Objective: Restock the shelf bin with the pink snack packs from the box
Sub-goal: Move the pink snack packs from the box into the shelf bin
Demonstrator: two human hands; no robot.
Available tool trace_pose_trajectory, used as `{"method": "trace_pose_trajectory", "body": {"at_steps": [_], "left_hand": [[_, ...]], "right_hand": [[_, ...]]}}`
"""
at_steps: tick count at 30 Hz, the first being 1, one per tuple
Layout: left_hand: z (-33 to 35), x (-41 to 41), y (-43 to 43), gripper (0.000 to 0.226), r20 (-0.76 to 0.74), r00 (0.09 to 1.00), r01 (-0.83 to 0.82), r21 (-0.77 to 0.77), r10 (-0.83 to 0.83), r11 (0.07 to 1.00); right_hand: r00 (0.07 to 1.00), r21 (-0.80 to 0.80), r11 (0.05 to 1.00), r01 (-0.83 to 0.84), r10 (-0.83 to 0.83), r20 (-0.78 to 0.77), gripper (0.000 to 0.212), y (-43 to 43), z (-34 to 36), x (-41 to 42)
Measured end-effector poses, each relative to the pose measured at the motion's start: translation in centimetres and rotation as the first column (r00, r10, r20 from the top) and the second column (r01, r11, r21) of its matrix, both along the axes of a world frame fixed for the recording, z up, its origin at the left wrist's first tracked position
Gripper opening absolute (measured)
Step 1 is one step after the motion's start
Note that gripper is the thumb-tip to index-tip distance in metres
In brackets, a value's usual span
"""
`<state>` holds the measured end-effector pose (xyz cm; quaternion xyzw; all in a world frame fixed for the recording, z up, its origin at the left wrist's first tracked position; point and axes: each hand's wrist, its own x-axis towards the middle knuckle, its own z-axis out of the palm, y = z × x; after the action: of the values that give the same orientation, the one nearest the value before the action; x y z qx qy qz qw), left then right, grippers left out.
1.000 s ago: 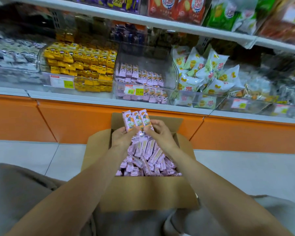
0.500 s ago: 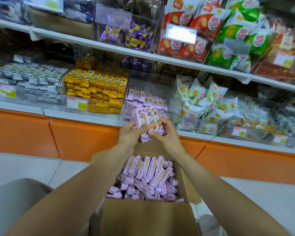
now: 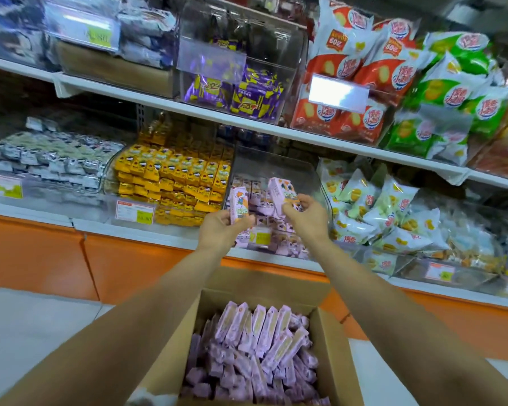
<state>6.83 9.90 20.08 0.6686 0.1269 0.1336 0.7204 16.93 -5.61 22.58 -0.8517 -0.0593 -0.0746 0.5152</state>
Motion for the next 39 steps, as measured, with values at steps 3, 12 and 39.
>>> {"method": "trace_pose_trajectory", "body": {"at_steps": [3,12,39], "left_hand": [[-0.4,1.5,1.2,0.037,0.036,0.999,-0.021,0.069,0.019,0.997],[-2.1,3.4,2.6,0.037,0.130,0.991,-0.048,0.130,0.031,0.990],[-0.9,6.4,-3.3,0.049,-0.014,0.991,-0.133,0.017,0.133,0.991]], "right_hand": [[0.995,-0.064,0.995,0.080,-0.084,-0.061,0.038,1.3,-1.0,4.0],[0.965,-0.300,0.935,0.190,-0.234,-0.118,0.048,4.5,-4.2,11.6],[0.790,-0.067,0.789,-0.611,0.613,0.000,0.054,-1.0,-0.5,0.0]]}}
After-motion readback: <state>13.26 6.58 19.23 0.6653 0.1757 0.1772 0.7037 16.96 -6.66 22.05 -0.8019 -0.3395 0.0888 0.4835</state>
